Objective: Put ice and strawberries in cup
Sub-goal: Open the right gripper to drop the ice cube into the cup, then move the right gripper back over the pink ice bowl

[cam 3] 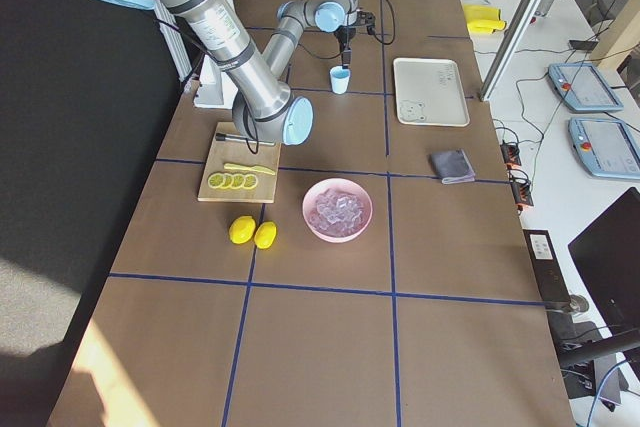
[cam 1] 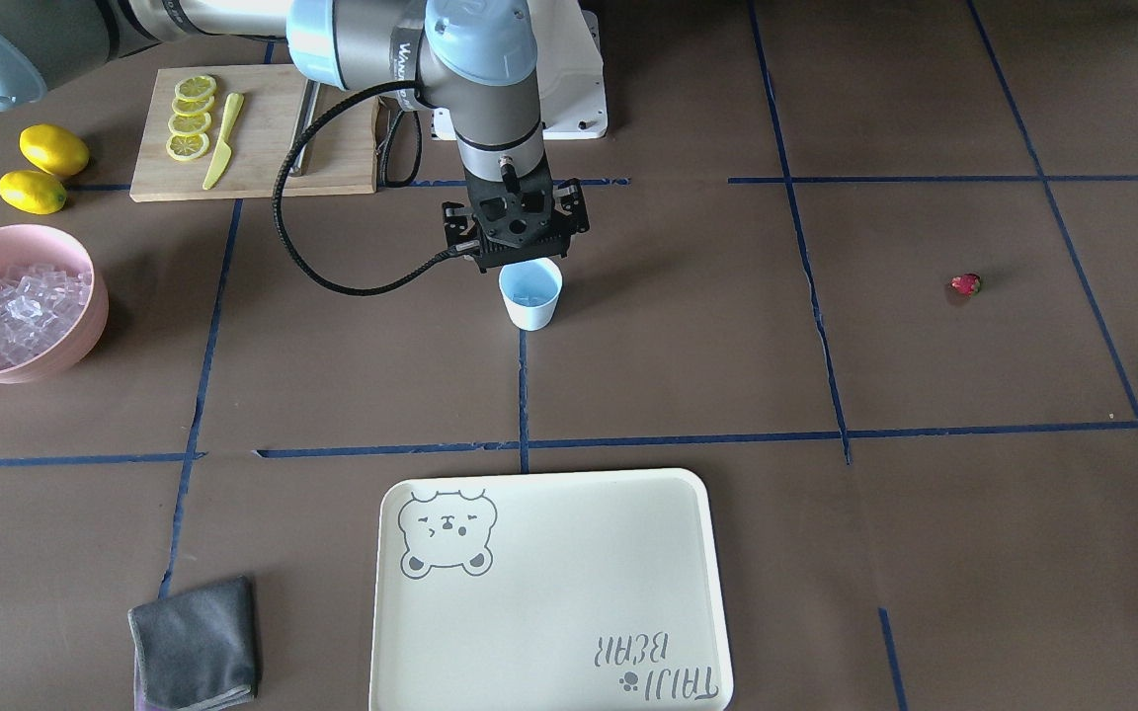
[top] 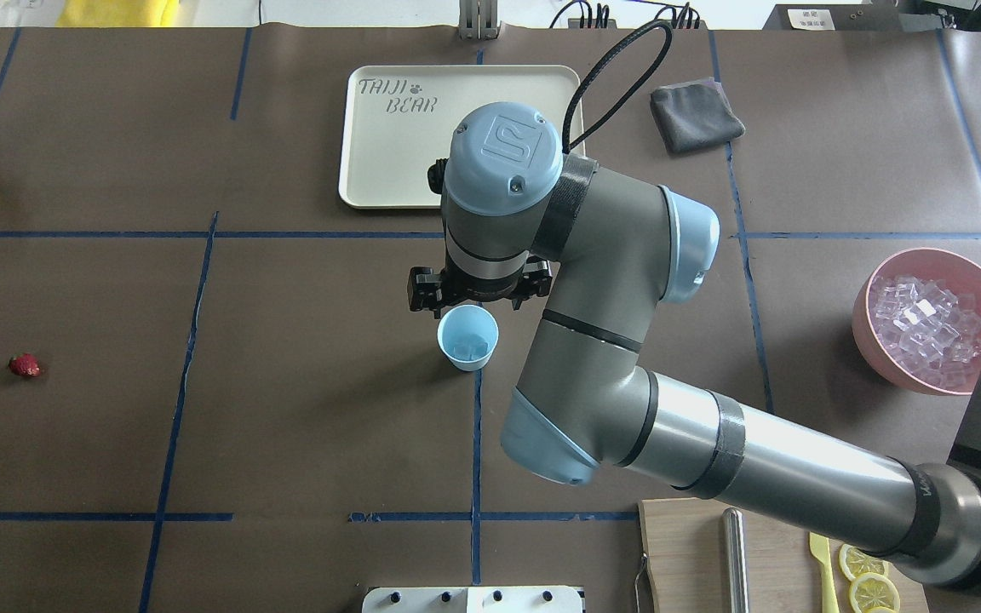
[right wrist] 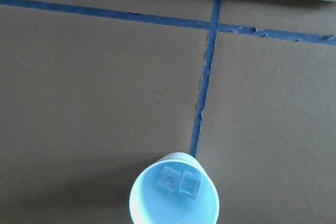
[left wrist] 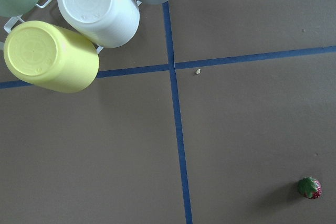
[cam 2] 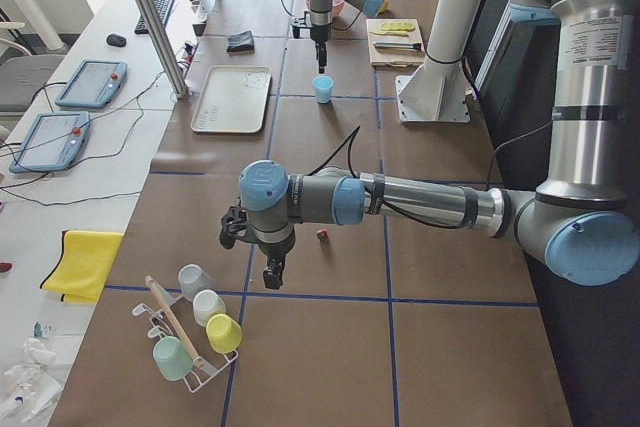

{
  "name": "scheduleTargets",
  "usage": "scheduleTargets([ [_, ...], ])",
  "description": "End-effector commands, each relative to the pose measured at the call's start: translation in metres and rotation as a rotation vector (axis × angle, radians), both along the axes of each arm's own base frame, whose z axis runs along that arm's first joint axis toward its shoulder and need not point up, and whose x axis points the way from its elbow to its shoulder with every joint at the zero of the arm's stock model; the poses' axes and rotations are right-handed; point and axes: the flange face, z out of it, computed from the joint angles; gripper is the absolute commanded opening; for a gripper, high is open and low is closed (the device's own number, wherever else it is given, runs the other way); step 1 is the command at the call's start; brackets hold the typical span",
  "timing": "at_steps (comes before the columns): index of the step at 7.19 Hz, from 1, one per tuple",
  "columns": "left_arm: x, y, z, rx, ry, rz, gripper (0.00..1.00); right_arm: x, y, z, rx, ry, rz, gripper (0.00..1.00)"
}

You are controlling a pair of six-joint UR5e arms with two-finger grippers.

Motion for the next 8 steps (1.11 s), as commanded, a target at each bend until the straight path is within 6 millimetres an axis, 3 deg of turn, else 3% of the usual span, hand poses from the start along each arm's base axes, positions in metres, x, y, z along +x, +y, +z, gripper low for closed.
scheduleTargets([
  [1, 0.018, -0.002, -0.021, -0.016, 0.000, -0.022, 1.00, 0.112, -0.007, 0.059, 0.057, 0.038, -0.039, 1.00],
  [3, 0.021, -0.002, -0.027, -0.016, 0.002, -0.024, 1.00, 0.206, -0.023, 0.130, 0.138, 0.088, -0.102, 1.00],
  [5, 0.023, -0.002, -0.028, -0.022, 0.004, -0.030, 1.00, 0.270, -0.037, 0.189, 0.234, 0.161, -0.196, 1.00],
  [8, 0.026, -0.002, -0.035, -0.014, 0.004, -0.030, 1.00, 0.361, -0.040, 0.287, 0.274, 0.202, -0.354, 1.00],
])
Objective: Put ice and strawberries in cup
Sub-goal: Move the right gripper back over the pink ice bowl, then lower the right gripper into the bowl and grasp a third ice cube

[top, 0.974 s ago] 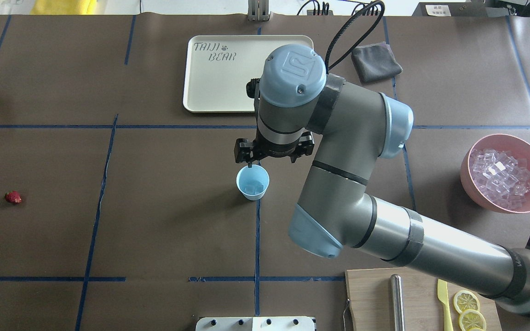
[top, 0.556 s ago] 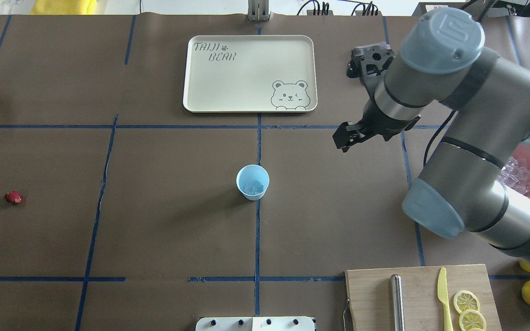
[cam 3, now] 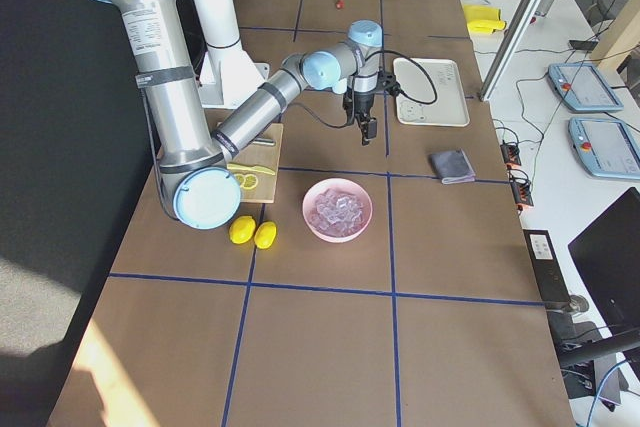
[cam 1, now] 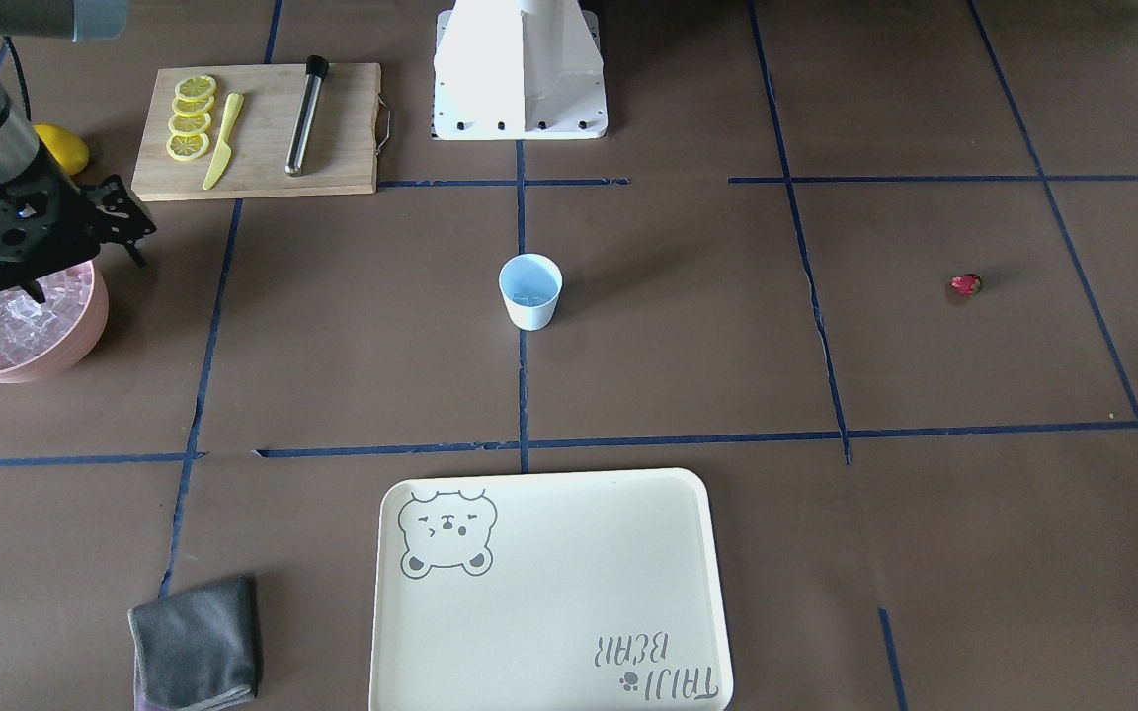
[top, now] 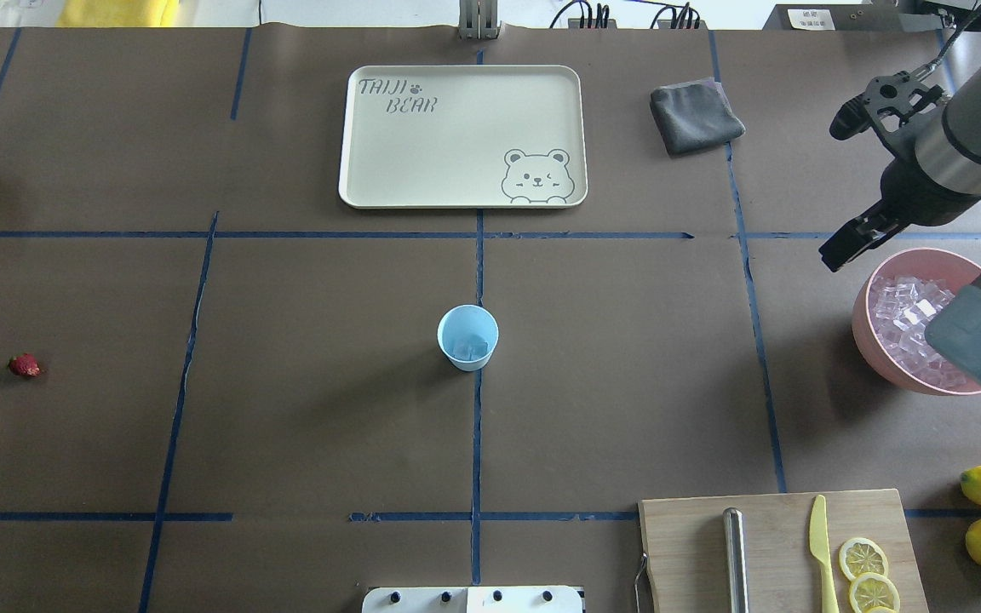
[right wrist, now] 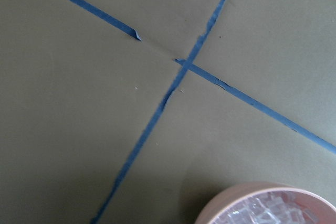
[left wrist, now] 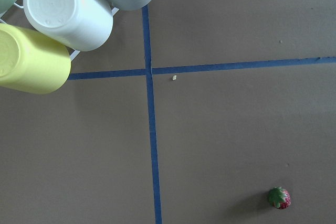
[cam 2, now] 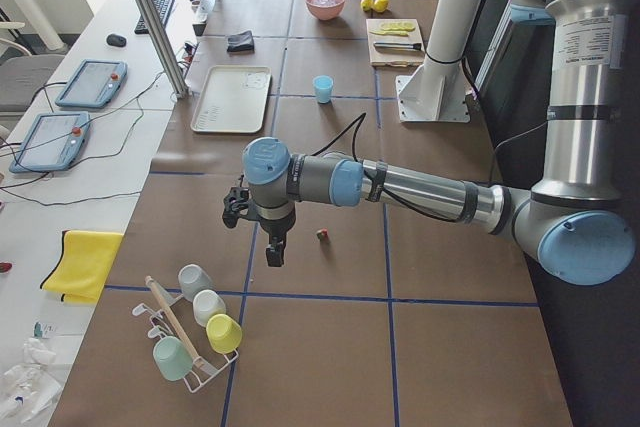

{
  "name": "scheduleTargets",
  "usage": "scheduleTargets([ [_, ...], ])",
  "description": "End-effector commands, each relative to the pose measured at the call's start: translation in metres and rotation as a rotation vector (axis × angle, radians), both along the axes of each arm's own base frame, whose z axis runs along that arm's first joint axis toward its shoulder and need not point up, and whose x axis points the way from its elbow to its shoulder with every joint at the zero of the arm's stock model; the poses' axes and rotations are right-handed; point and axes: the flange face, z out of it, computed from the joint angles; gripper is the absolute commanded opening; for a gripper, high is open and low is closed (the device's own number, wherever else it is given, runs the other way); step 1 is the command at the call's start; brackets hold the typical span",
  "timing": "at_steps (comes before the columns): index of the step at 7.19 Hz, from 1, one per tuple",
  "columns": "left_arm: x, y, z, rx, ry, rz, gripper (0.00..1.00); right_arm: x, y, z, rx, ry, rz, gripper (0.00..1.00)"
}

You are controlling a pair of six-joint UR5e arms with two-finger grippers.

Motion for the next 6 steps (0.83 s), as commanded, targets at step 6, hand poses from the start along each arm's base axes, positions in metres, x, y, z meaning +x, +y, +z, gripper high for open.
scheduleTargets([
  [6, 0.001, 0.005, 0.002, -0.006, -0.001, 0.003, 1.00, 0.039, -0.009, 0.149, -0.029, -0.068, -0.085, 0.96],
])
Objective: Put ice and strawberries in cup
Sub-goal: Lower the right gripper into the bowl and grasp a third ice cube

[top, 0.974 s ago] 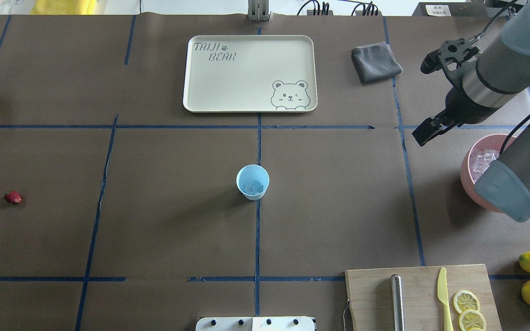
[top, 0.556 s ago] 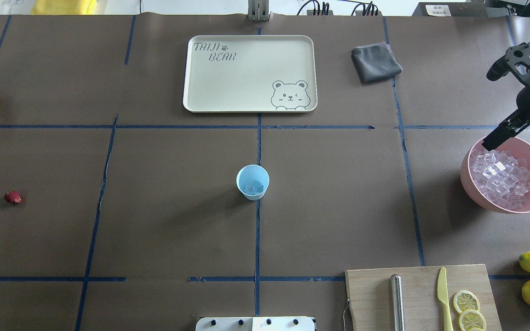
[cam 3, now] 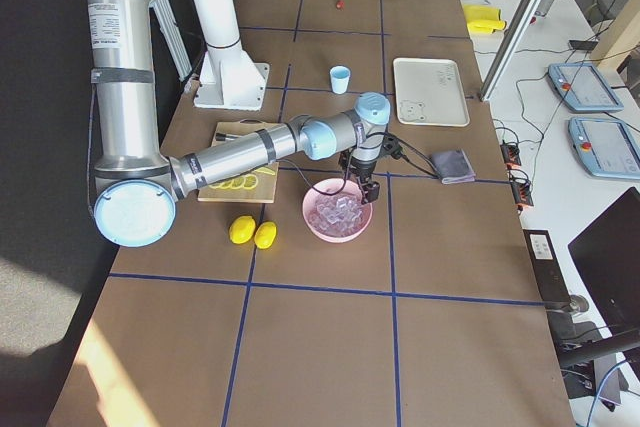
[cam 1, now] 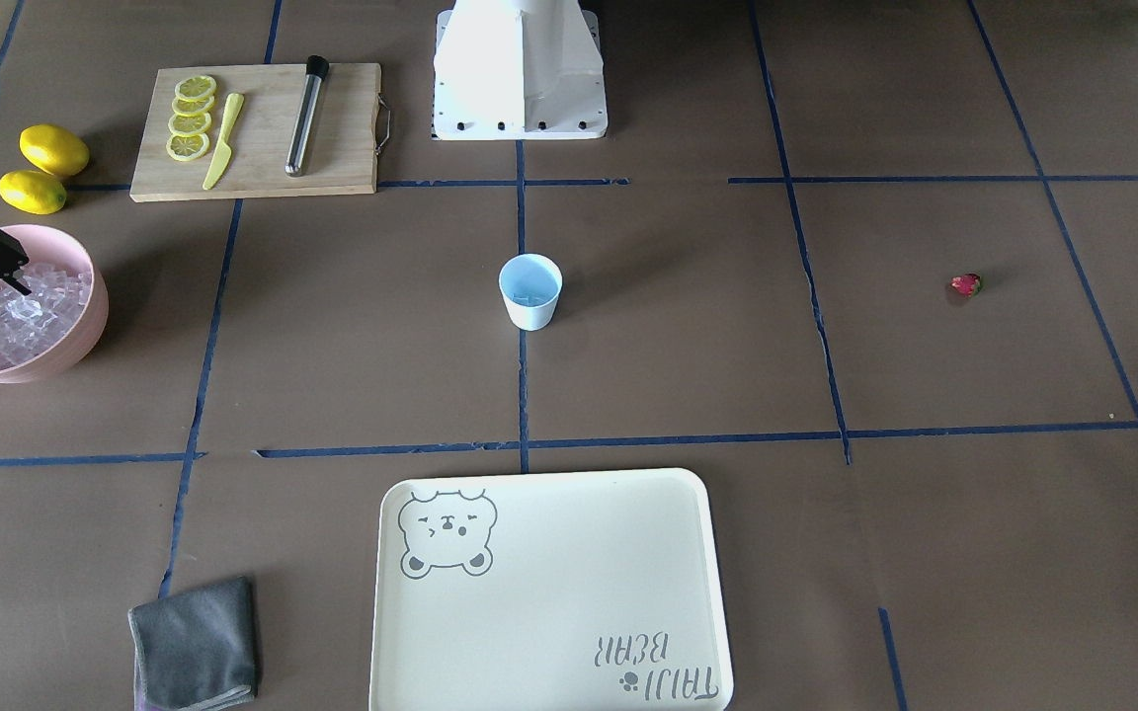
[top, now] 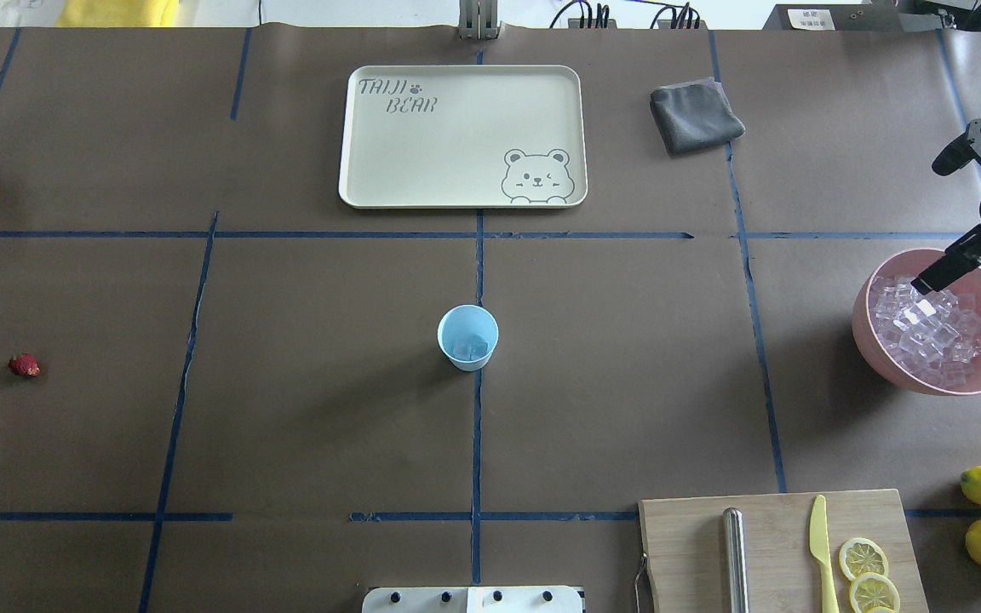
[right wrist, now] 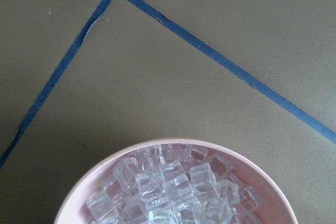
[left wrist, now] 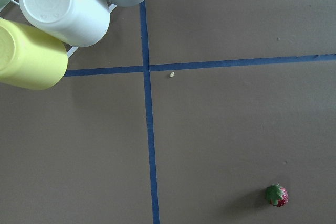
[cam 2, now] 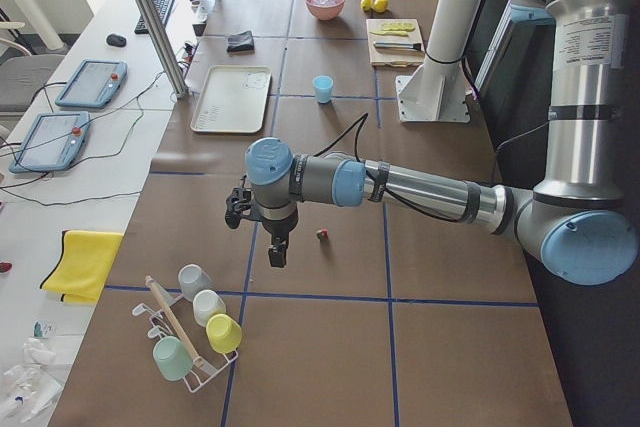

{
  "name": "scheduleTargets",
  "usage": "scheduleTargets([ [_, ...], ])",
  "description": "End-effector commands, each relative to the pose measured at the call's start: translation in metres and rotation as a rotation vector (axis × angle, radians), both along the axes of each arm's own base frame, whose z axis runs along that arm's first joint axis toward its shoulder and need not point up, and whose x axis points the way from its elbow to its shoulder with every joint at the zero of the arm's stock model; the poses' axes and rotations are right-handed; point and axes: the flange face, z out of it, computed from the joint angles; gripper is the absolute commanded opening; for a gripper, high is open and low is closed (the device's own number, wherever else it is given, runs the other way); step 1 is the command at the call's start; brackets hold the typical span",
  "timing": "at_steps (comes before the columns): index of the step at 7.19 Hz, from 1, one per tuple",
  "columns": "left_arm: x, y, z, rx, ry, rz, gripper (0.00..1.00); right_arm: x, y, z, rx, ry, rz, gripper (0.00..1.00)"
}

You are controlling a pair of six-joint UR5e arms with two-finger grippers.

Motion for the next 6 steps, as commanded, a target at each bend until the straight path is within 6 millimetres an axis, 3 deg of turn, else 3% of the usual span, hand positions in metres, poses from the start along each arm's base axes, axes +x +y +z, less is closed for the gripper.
scheduleTargets([
  [1, 0.001, 0.000, 0.000, 0.000, 0.000, 0.001, 1.00, -0.016, 0.002, 0.020, -0.037, 0.014, -0.022, 0.96],
  [6, 0.000, 0.000, -0.001, 0.003, 0.000, 0.000, 1.00, -0.039, 0.018, 0.028, -0.109, 0.024, -0.015, 0.88],
])
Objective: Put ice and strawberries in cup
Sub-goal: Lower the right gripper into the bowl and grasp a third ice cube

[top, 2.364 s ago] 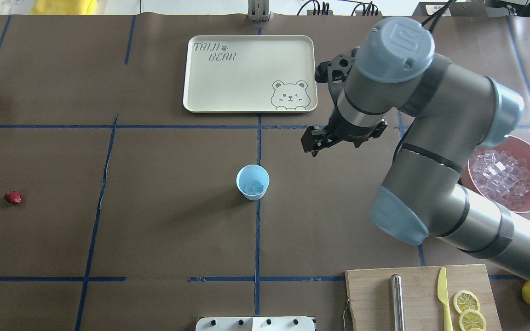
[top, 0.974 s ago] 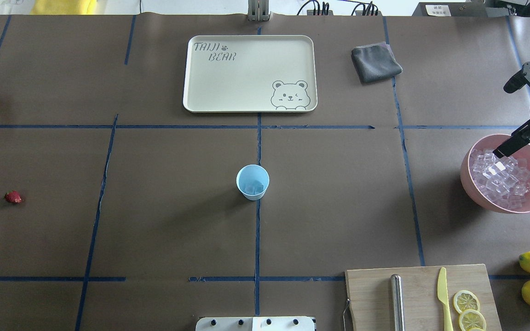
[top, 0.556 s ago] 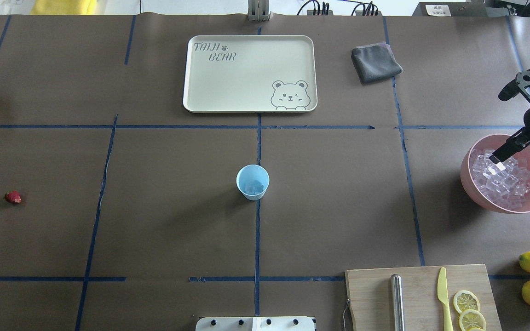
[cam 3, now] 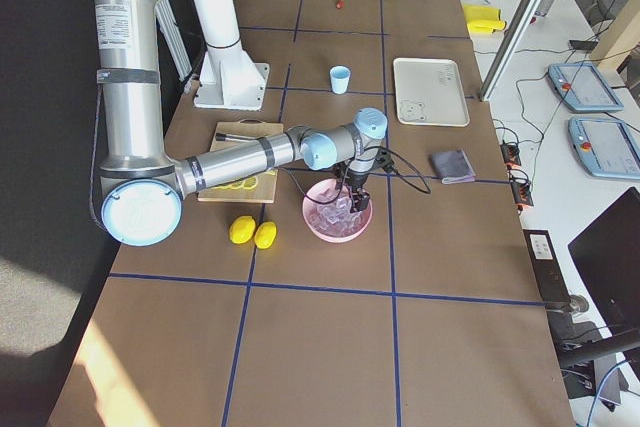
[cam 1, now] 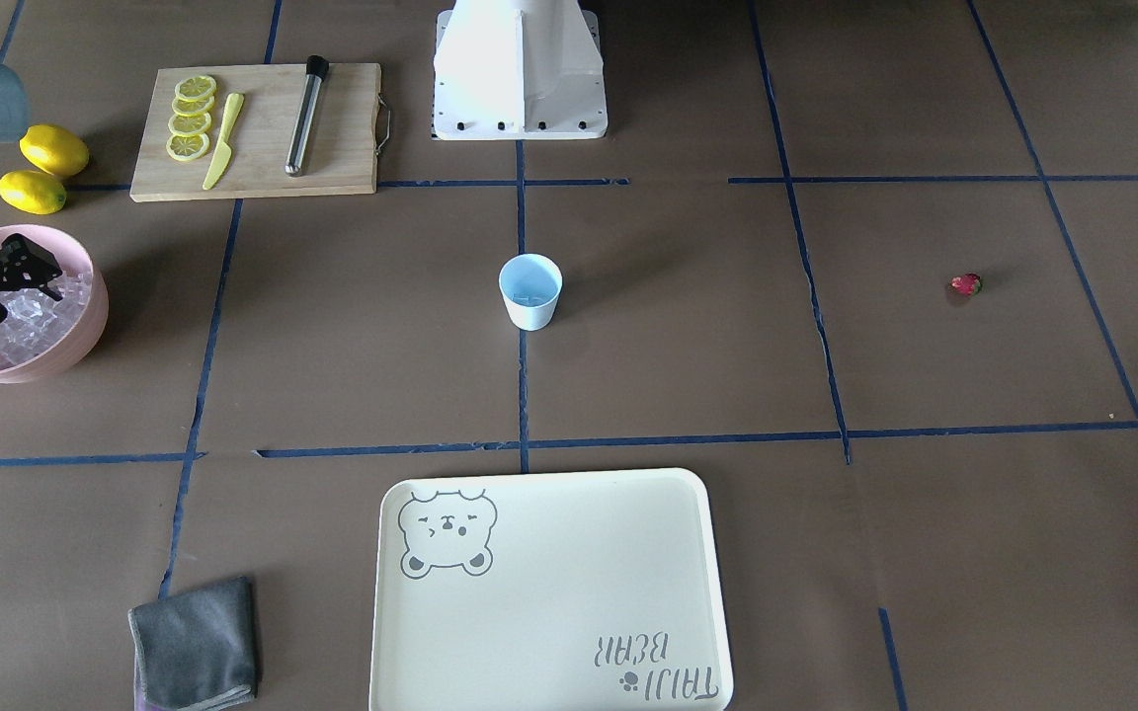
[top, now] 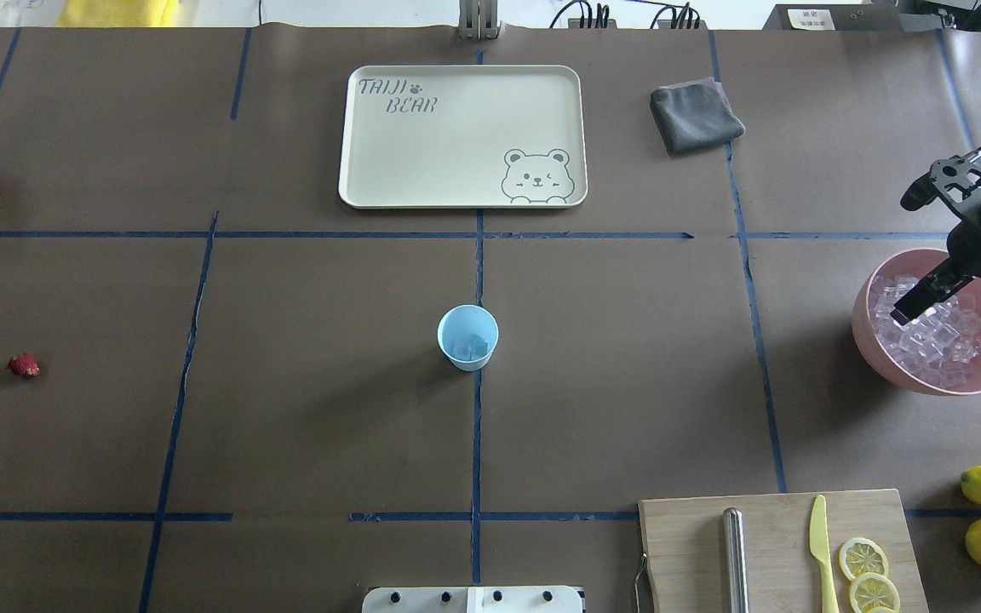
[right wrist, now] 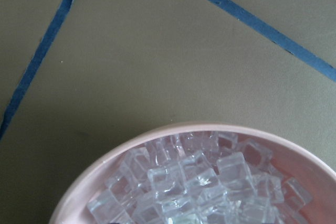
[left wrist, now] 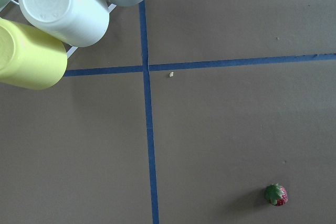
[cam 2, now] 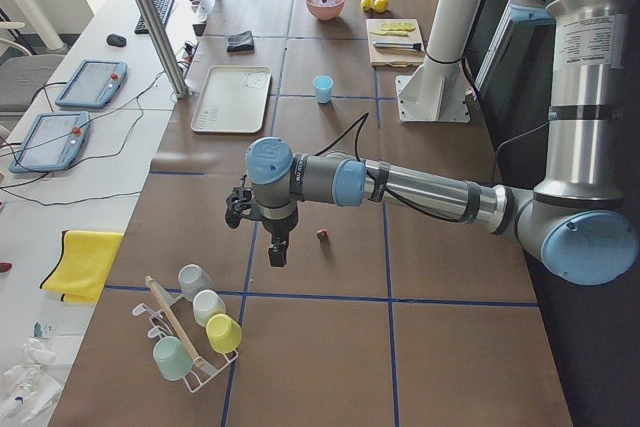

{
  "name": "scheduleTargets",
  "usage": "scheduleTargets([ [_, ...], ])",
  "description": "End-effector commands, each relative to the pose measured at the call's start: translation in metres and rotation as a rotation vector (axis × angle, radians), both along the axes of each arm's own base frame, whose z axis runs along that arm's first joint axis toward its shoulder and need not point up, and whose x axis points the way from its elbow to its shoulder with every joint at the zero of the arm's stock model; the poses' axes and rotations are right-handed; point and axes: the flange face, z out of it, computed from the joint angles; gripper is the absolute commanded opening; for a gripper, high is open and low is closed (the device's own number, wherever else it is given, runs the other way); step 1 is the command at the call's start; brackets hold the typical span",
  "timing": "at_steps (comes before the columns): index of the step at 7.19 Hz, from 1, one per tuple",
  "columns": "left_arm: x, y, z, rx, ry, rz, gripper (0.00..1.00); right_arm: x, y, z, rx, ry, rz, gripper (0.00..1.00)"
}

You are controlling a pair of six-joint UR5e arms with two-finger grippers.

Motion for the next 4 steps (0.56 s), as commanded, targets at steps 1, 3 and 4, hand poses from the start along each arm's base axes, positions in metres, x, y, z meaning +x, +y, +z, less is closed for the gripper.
scheduleTargets([
  [1, -0.0001, 0.0000, 0.0000, 0.000, 0.000, 0.000, 1.00, -0.0004, 0.0083, 0.0055, -0.028, 0.007, 0.011, 0.88],
  [3, -0.0001, 0.0000, 0.0000, 0.000, 0.000, 0.000, 1.00, 0.0009, 0.0124, 0.0040, -0.032, -0.004, 0.006, 0.80],
  [4, -0.0001, 0.0000, 0.0000, 0.001, 0.000, 0.001, 1.00, 0.0012, 0.0129, 0.0048, -0.034, -0.003, 0.006, 0.71],
])
